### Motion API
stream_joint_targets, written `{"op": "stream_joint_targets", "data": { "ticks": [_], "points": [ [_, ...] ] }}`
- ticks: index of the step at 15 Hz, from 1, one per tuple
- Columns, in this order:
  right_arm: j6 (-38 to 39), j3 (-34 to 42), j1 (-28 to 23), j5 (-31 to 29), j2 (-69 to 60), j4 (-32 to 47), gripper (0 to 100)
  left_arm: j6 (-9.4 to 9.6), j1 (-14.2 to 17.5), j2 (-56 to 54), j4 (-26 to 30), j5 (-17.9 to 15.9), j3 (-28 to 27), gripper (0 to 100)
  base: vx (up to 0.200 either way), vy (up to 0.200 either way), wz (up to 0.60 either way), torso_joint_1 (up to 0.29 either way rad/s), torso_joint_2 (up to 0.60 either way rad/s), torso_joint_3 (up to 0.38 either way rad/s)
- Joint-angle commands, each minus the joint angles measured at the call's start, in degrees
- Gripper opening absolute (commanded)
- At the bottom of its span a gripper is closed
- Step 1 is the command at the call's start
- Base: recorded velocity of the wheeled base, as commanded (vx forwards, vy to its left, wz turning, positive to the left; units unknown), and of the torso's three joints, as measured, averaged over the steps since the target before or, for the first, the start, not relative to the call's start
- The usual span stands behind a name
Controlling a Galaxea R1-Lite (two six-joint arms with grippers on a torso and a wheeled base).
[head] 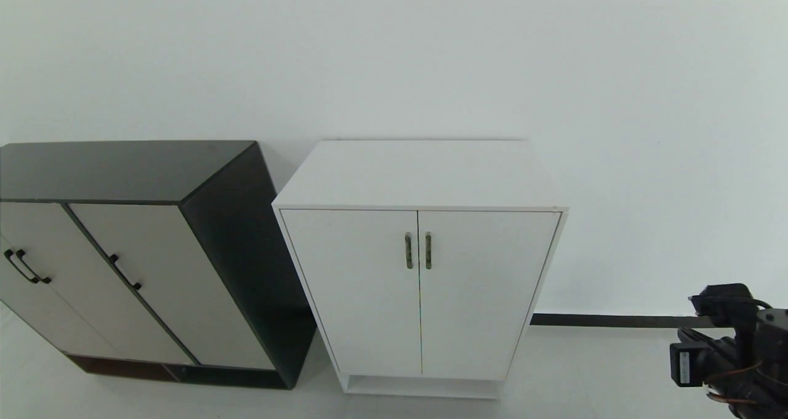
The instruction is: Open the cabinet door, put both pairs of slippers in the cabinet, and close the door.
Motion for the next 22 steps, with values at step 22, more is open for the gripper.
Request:
{"op": "stream_joint_targets", "data": {
  "ticks": [22],
  "points": [
    [1.97, 0.40, -3.63, 24.28, -90.42, 76.43, 0, -0.23, 0.01, 0.17, 0.08, -0.07, -0.01, 0, 0.000, 0.000, 0.00, 0.000, 0.00, 0.000]
  ]
}}
